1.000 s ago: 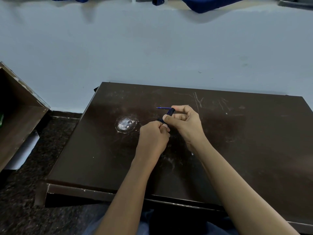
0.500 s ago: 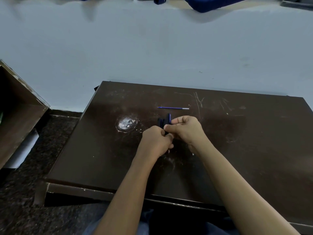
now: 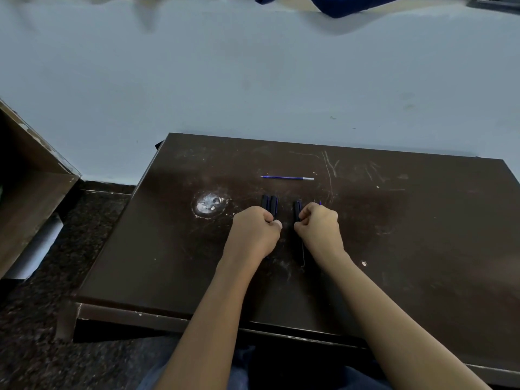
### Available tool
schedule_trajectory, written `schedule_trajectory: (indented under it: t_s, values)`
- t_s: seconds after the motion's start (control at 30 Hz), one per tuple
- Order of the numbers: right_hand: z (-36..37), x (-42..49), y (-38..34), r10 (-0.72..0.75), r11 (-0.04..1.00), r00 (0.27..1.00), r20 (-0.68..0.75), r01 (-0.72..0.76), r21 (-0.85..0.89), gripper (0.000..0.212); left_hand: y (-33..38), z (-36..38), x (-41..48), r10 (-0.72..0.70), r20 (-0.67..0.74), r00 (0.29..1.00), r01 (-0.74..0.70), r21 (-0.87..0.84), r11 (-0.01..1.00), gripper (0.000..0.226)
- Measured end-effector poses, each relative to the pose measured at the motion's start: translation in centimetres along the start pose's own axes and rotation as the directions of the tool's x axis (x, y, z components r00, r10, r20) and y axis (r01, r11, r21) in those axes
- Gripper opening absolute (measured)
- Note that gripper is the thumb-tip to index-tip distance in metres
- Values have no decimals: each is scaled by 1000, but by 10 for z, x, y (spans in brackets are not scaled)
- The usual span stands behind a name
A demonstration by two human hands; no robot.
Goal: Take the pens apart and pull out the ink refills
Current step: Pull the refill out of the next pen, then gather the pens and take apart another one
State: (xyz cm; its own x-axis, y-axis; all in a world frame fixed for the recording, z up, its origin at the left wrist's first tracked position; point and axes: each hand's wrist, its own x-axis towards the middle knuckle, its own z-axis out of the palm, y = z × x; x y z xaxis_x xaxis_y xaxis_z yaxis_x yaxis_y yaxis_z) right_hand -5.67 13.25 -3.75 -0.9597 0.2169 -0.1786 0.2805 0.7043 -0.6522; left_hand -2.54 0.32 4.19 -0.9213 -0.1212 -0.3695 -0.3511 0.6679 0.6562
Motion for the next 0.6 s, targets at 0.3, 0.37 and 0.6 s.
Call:
schedule_trajectory:
  t_s: [0.3,0.37,0.6]
  values:
    - [-6,-5,-13,31,970,995,97,-7,-241,28,1,-3,-2,-2,11,1000,2,-2,1000,28]
    - [-9,-6,-17,79,951,986,146,-30,-309,36,1,-3,-2,-6,10,1000,6,6,1000,28]
    - [-6,-6,-17,89,957,981,174,-36,-289,33,2,-3,-3,-11,15,1000,10,16,1000,30]
